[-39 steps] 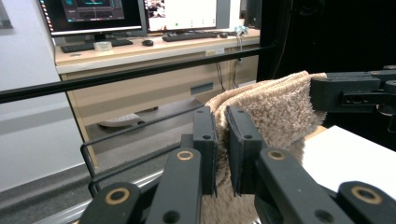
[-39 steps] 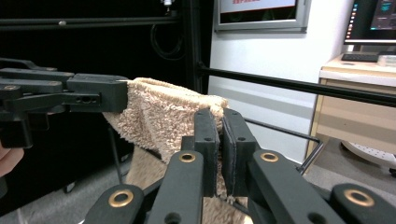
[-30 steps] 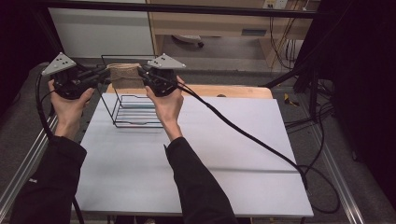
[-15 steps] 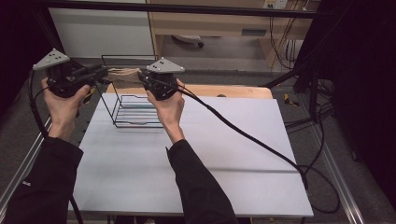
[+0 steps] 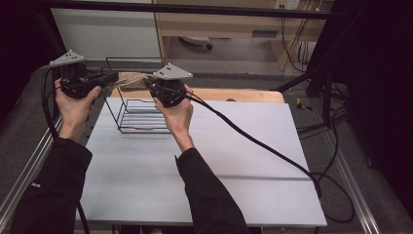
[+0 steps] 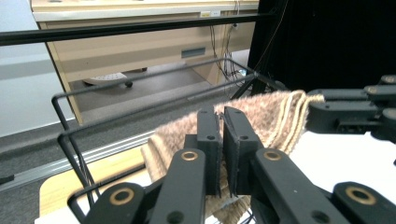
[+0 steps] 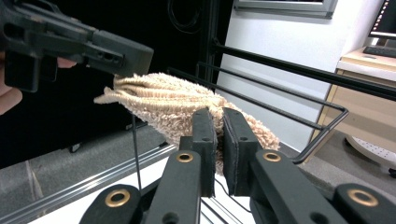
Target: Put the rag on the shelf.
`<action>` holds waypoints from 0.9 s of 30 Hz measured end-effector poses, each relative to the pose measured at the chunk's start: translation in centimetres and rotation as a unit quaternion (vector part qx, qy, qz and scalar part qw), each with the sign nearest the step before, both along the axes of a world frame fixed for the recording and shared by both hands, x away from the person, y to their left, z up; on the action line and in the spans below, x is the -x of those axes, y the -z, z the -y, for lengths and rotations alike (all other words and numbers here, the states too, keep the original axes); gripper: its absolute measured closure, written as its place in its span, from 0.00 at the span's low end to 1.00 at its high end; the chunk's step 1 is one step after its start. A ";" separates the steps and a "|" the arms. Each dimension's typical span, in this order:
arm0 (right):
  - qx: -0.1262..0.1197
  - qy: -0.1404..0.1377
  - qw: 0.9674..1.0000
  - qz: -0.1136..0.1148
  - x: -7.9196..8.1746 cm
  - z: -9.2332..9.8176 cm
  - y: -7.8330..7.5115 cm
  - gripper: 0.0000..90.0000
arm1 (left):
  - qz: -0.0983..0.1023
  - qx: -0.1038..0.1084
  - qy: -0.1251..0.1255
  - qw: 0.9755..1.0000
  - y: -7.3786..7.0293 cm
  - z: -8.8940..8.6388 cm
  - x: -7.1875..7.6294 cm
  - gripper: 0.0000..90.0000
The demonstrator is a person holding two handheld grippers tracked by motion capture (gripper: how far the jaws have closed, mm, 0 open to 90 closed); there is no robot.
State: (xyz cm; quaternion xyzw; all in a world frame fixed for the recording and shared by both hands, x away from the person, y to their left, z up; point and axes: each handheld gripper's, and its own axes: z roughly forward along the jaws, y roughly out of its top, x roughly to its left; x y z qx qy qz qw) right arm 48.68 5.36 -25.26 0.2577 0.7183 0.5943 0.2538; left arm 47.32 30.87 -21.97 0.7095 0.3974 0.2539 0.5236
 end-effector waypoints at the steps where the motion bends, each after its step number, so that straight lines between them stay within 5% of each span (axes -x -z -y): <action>1: 0.000 -0.002 1.000 0.000 0.0 0.0 0.1 0.93 | 0.000 -0.003 -0.001 1.000 0.2 -0.1 0.1 0.95; 15: 0.009 -0.014 1.000 -0.012 0.3 0.1 0.3 0.81 | -0.013 -0.021 -0.005 1.000 1.8 -0.3 0.1 1.00; 21: -0.015 -0.016 1.000 -0.011 0.4 0.4 -0.4 0.77 | -0.012 -0.027 -0.010 1.000 2.2 -0.3 -0.1 1.00; 27: -0.012 -0.031 0.998 -0.049 -0.1 0.5 -0.4 0.98 | -0.009 -0.031 -0.009 0.999 2.9 -0.3 -0.1 0.99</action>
